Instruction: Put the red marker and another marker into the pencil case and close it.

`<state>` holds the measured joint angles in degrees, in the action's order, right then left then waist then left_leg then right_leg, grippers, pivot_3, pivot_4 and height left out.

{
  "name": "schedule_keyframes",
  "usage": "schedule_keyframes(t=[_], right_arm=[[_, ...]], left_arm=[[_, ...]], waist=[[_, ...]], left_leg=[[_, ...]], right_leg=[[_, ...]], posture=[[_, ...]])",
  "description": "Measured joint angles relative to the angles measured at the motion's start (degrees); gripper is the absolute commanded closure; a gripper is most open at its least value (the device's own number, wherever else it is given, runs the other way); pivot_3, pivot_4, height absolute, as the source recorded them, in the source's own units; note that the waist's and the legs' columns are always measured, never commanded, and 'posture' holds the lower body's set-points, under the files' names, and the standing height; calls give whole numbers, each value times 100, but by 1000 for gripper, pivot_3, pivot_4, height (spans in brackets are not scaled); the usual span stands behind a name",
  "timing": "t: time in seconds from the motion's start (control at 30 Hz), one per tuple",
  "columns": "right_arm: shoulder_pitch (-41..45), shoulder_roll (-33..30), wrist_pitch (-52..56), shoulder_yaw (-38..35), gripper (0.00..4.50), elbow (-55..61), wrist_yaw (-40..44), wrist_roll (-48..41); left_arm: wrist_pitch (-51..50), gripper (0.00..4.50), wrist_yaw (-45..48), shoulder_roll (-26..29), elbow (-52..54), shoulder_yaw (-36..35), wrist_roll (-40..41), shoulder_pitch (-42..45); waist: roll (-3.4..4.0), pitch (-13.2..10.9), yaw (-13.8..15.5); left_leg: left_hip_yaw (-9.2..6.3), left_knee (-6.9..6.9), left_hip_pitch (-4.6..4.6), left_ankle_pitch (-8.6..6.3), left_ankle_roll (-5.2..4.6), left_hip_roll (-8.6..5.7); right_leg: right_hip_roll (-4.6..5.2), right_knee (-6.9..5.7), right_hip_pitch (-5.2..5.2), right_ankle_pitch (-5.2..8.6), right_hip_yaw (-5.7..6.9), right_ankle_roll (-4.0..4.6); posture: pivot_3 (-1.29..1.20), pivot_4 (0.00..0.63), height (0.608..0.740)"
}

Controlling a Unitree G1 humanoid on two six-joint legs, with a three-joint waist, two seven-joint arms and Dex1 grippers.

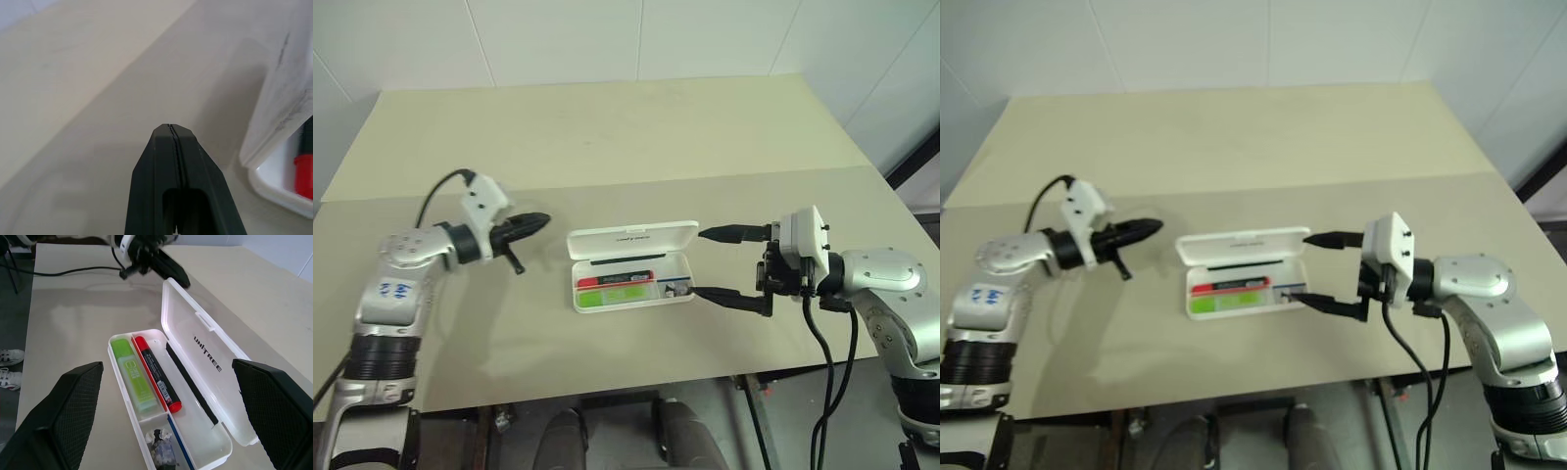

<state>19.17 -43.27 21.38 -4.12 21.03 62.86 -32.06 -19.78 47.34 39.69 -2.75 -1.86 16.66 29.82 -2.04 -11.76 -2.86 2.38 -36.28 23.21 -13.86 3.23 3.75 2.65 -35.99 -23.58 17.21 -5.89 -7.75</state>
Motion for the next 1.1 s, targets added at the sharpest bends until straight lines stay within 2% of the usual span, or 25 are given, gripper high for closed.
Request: schedule_keyframes(t=[0.17,0.3,0.47,0.67,0.87,1.1], right_arm=[[-76,7,-4,-1,0,121,-103,7],[-202,7,-7,-4,0,150,-173,8],[-327,5,-8,-35,0,212,-260,11],[-338,5,-12,-84,0,228,-366,11],[-333,7,-14,-86,0,241,-513,11],[-328,41,-15,-89,0,340,-718,11]], left_arm=[[174,4479,282,-154,-50,167,-58,205],[195,4479,824,-275,-15,226,204,247],[223,4479,1621,-177,372,260,559,205],[557,4479,2227,19,434,685,297,177],[757,4479,2283,-32,285,1137,-162,197],[855,4479,2110,-385,-60,1477,-525,206]], waist=[[0,0,5],[0,0,14],[0,0,9],[0,0,7],[0,0,13],[0,0,21]], left_leg=[[0,-2,0,0,0,0],[0,-3,0,0,0,0],[0,-2,-1,0,0,0],[0,-9,-1,0,0,0],[0,-8,-1,0,0,0],[-1,-11,-1,0,-1,0]], right_leg=[[0,-1,1,0,0,0],[1,0,2,0,0,-1],[0,-1,2,0,-1,0],[1,0,5,0,-2,0],[1,0,5,0,-2,1],[0,-2,5,0,-2,0]], posture=[[0,150,740],[0,150,740],[0,150,740],[0,150,740],[0,150,740],[0,150,740]])
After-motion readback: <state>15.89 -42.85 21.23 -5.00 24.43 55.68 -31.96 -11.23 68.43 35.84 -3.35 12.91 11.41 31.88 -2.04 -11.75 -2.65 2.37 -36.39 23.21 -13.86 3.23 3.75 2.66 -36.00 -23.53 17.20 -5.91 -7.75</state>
